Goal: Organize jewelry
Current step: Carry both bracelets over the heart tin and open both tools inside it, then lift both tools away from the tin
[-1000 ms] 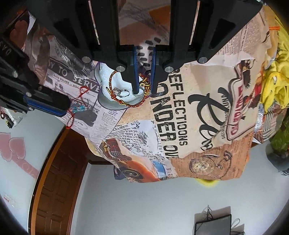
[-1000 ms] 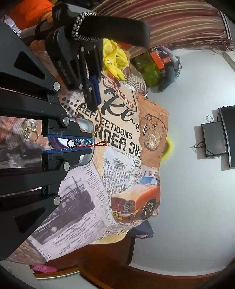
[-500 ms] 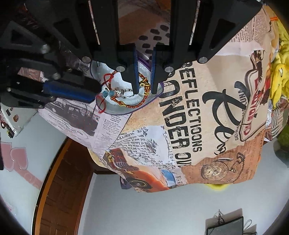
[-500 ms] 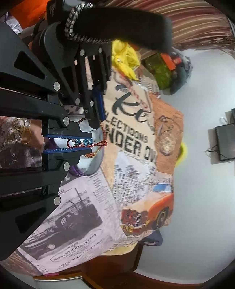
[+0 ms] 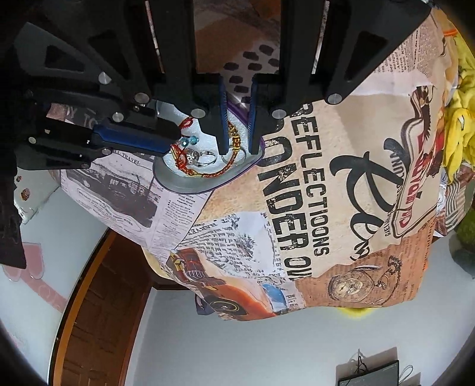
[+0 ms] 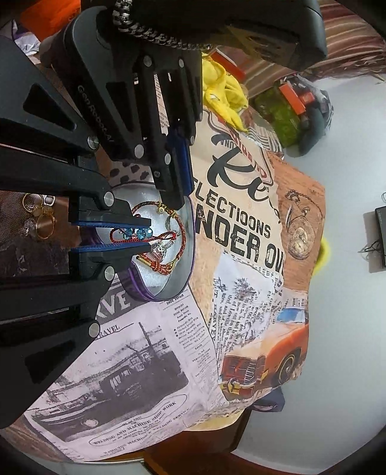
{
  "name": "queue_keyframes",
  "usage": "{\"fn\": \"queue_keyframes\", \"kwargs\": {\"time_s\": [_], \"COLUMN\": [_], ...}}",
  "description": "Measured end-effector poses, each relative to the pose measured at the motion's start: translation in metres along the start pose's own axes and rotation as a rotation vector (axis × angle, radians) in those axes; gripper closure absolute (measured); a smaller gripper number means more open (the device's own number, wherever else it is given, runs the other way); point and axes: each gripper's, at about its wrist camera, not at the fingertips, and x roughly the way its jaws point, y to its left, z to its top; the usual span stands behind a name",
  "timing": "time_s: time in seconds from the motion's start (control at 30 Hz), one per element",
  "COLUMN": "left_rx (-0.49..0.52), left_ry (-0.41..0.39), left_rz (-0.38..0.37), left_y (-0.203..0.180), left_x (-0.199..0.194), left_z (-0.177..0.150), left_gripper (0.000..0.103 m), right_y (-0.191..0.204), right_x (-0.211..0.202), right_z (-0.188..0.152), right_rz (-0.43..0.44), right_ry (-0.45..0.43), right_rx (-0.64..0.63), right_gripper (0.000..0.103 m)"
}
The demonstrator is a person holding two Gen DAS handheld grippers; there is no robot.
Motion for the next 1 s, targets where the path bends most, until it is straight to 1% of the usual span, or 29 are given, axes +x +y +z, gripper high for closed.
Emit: {"fn": "queue_keyframes", "kwargs": {"time_s": [0.1, 0.27, 0.37, 0.4, 0.47, 0.53, 0.6, 0.8, 0.87, 0.93, 1.0], "left_rx": [-0.002, -0.016, -0.028, -0.031, -0.031, -0.028, -0.023, 0.001, 0.003, 0.004, 0.006], "left_ry": [-0.01, -0.025, -0.026, -0.026, -0.025, -0.028, -0.035, -0.049, -0.055, -0.068, -0.078], "left_rz": [0.004, 0.022, 0.027, 0.028, 0.031, 0.032, 0.034, 0.037, 0.038, 0.04, 0.04], "left_y": [0.001, 0.004, 0.006, 0.007, 0.007, 0.006, 0.005, -0.004, -0.006, -0.009, -0.011], "left_x": [-0.006, -0.015, -0.02, -0.021, -0.025, -0.029, -0.035, -0.053, -0.058, -0.066, -0.074], "left_z": [-0.001, -0.004, -0.006, -0.007, -0.009, -0.011, -0.013, -0.019, -0.021, -0.023, -0.026], "left_gripper": [0.092, 0.091, 0.09, 0.09, 0.089, 0.084, 0.082, 0.079, 0.076, 0.068, 0.066], "right_y": [-0.001, -0.001, 0.002, 0.002, 0.005, 0.008, 0.009, 0.012, 0.014, 0.017, 0.018], "right_x": [0.001, 0.002, 0.001, 0.0, -0.005, -0.01, -0.016, -0.037, -0.044, -0.051, -0.057], "right_z": [0.001, 0.002, 0.001, 0.0, 0.0, -0.001, 0.0, -0.002, -0.003, -0.005, -0.007], "right_rz": [-0.01, 0.001, 0.002, 0.003, -0.011, -0.032, -0.04, -0.078, -0.093, -0.104, -0.104], "right_ry": [0.003, 0.023, 0.031, 0.031, 0.021, 0.01, -0.001, -0.029, -0.039, -0.05, -0.057], "right_rx": [0.011, 0.026, 0.023, 0.022, 0.013, 0.001, -0.003, -0.023, -0.034, -0.041, -0.04], "right_gripper": [0.095, 0.095, 0.092, 0.089, 0.087, 0.086, 0.086, 0.086, 0.086, 0.086, 0.086]}}
